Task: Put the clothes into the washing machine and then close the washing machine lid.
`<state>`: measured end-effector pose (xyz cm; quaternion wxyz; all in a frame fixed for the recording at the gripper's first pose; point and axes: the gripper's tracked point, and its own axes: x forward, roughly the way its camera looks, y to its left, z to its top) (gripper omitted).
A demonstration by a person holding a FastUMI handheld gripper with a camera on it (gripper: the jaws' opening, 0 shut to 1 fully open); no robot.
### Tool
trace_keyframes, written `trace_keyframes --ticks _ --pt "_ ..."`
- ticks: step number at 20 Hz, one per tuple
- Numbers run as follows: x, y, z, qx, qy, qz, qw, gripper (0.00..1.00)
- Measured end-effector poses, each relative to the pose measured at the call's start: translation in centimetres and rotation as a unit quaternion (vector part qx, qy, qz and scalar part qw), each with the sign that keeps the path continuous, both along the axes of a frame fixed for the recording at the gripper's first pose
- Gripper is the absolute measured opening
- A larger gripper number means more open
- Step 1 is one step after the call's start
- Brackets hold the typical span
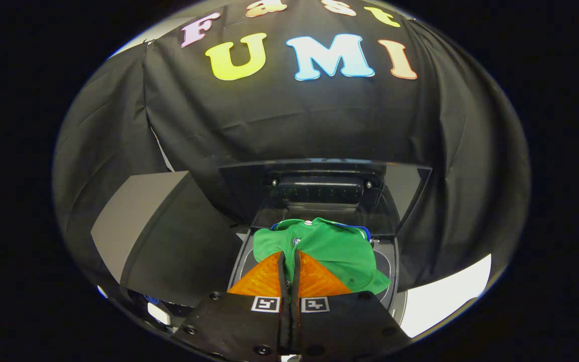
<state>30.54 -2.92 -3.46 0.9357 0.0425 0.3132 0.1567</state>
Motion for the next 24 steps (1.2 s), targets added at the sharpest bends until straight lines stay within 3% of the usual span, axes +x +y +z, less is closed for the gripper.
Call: trace_keyframes --ticks 10,24 --pt "2.1 0.2 -9.6 -0.005 0.061 -0.016 0.998 0.01" --pt "5.1 -0.5 -15.4 -0.009 0.096 -0.062 0.993 0.02"
